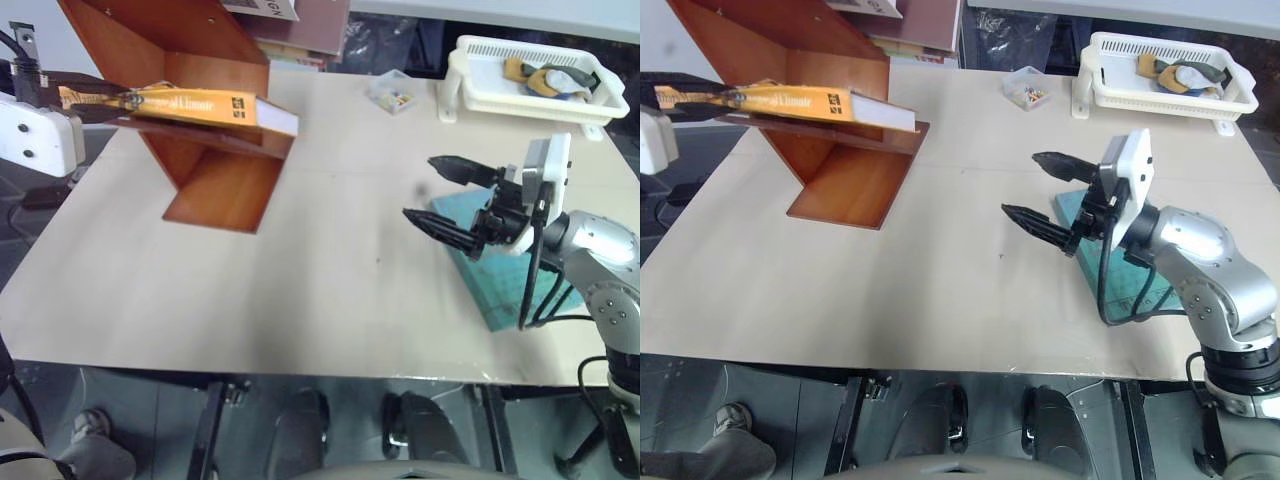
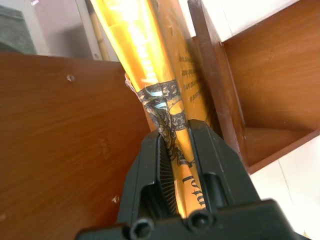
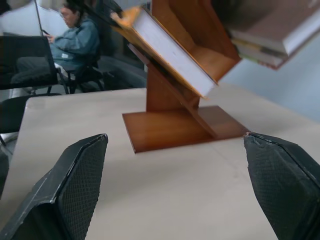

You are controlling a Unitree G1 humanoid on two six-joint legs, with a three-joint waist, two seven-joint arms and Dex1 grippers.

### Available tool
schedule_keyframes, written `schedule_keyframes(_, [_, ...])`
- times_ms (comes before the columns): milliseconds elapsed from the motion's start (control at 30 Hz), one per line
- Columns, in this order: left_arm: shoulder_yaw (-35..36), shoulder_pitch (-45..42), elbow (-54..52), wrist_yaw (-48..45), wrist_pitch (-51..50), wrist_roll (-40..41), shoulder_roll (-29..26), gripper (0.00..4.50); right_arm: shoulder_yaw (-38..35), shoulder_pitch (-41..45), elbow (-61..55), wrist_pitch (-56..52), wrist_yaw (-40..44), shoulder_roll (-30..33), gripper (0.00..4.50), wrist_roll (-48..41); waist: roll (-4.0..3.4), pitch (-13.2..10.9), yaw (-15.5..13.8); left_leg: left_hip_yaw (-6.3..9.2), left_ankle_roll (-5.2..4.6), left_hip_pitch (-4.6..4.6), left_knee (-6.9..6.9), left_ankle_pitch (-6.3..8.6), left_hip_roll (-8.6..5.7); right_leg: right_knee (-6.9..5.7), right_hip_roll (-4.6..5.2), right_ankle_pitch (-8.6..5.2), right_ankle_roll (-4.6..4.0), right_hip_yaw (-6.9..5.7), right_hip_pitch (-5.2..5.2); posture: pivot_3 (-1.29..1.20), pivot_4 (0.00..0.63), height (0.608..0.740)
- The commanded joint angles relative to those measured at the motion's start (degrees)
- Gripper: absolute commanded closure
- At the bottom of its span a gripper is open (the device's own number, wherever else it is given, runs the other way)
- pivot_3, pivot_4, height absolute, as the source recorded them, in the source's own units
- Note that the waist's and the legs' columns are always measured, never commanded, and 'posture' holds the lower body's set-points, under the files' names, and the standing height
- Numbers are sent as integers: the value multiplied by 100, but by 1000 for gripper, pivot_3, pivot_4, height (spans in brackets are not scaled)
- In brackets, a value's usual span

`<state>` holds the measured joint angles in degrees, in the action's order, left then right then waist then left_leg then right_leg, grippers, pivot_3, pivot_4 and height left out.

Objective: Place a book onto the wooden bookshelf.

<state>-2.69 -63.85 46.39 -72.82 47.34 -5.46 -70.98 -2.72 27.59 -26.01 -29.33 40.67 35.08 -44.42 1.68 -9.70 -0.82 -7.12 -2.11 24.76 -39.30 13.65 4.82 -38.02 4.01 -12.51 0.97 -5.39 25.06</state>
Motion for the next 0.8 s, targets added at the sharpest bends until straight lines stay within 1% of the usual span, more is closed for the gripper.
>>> schedule_keyframes(33, [-200, -438, 745, 329, 360, -468, 58, 4200, -35, 166, -325, -4, -204, -139, 0, 10, 2, 1, 11, 0, 0, 0, 0, 0, 1, -2, -1, 0, 0, 0, 1, 0, 150, 740])
schedule_keyframes(167, [-424, -725, 1223, 560, 636, -748, 215, 4200, -18, 183, -452, -22, -547, -414, 0, 108, -4, 4, 11, -9, 0, -5, 0, 0, 4, -10, -1, 0, 0, 8, 5, 0, 150, 740])
schedule_keyframes(300, [-527, -771, 1509, 735, 803, -874, 254, 4200, -14, 212, -553, -89, -828, -673, 0, 77, -9, 8, 5, -9, 0, -16, -2, -1, 6, -31, -1, -2, -2, 11, 5, 0, 150, 740])
schedule_keyframes(567, [-549, -819, 1739, 842, 775, -881, 287, 4200, -37, 304, -647, -171, -848, -866, 0, -183, -16, 13, 9, -22, 0, -36, -9, -2, 9, -59, -1, -5, -6, 28, 5, 0, 150, 740])
schedule_keyframes(600, [-548, -820, 1750, 839, 773, -875, 287, 3275, -32, 320, -642, -168, -830, -868, 0, -196, -18, 14, 9, -25, 0, -39, -9, -2, 9, -63, -1, -6, -8, 31, 5, 0, 150, 740])
schedule_keyframes(667, [-501, -770, 1782, 1011, 844, -888, 211, 2399, -16, 362, -611, -192, -780, -839, 0, -213, -18, 15, 7, -29, 0, -45, -9, -2, 9, -72, 0, -10, -13, 35, 4, 0, 150, 740])
schedule_keyframes(700, [-476, -733, 1795, 1084, 881, -890, 162, 1845, -18, 378, -595, -208, -762, -821, 0, -226, -18, 15, 4, -29, 0, -48, -9, -1, 10, -76, 0, -12, -17, 35, 4, 0, 150, 740])
schedule_keyframes(733, [-454, -674, 1802, 1168, 937, -907, 85, 1427, -25, 393, -572, -218, -742, -803, 0, -236, -18, 14, 9, -29, 0, -48, -9, -1, 10, -78, 0, -14, -20, 35, 4, 0, 150, 740])
schedule_keyframes(767, [-444, -640, 1807, 1218, 975, -927, 39, 814, -35, 399, -557, -224, -727, -791, 0, -245, -17, 14, 15, -31, 0, -46, -9, -1, 10, -78, 0, -14, -20, 36, 7, 0, 150, 740])
schedule_keyframes(800, [-403, -568, 1817, 1276, 1013, -913, -37, 420, -41, 412, -536, -231, -711, -783, 0, -249, -11, 13, 19, -31, 0, -41, -8, -1, 10, -77, 0, -14, -21, 37, 11, 0, 150, 740])
